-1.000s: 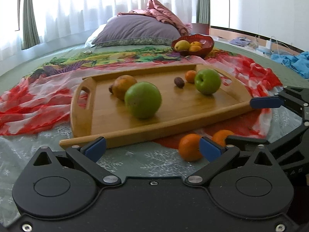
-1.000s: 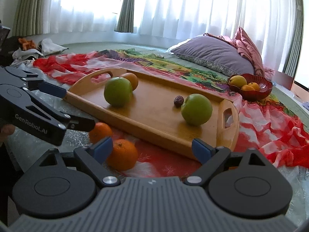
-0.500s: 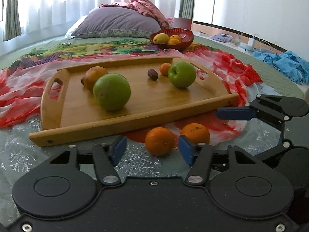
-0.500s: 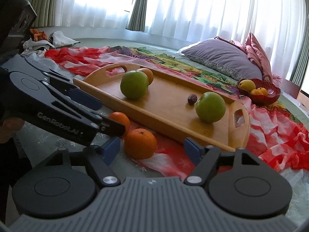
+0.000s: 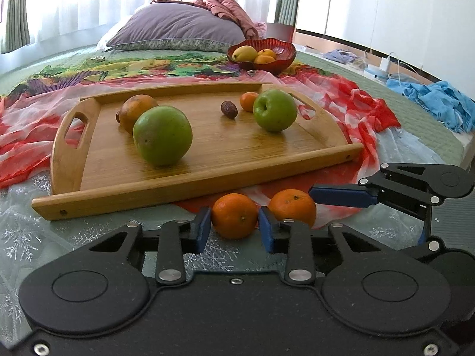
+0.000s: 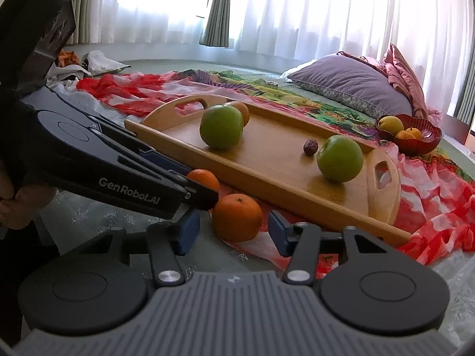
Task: Organize fruits
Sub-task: 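Grasp a tangerine with the left tool while the right tool grasps another tangerine, then lift both tangerines and carry them over the tray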
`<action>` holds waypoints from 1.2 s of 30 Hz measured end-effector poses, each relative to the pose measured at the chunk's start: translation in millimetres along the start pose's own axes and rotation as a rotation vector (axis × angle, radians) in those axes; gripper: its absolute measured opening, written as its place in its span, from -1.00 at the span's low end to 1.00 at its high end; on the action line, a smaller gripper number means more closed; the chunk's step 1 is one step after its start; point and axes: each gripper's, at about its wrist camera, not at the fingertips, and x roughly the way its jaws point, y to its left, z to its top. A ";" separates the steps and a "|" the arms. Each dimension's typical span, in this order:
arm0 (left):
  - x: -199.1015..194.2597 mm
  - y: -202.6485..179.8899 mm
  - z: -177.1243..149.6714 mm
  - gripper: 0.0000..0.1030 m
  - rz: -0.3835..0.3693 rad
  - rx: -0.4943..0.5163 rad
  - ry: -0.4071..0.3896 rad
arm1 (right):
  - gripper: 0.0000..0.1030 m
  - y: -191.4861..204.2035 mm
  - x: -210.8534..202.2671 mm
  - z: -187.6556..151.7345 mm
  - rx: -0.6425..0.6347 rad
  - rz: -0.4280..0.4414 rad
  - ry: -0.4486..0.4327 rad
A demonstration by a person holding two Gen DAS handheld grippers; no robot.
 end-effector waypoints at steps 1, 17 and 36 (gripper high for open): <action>0.2 0.0 0.2 -0.37 0.000 -0.001 0.000 | 0.23 -0.5 0.3 0.0 0.007 -0.001 -0.001; -2.3 2.9 4.5 -0.38 0.113 -0.015 -0.014 | -0.15 -3.2 0.2 0.2 0.085 -0.025 -0.022; -3.6 5.9 0.6 -0.38 0.143 -0.038 -0.011 | -0.10 -4.9 21.6 -1.0 0.169 -0.049 0.016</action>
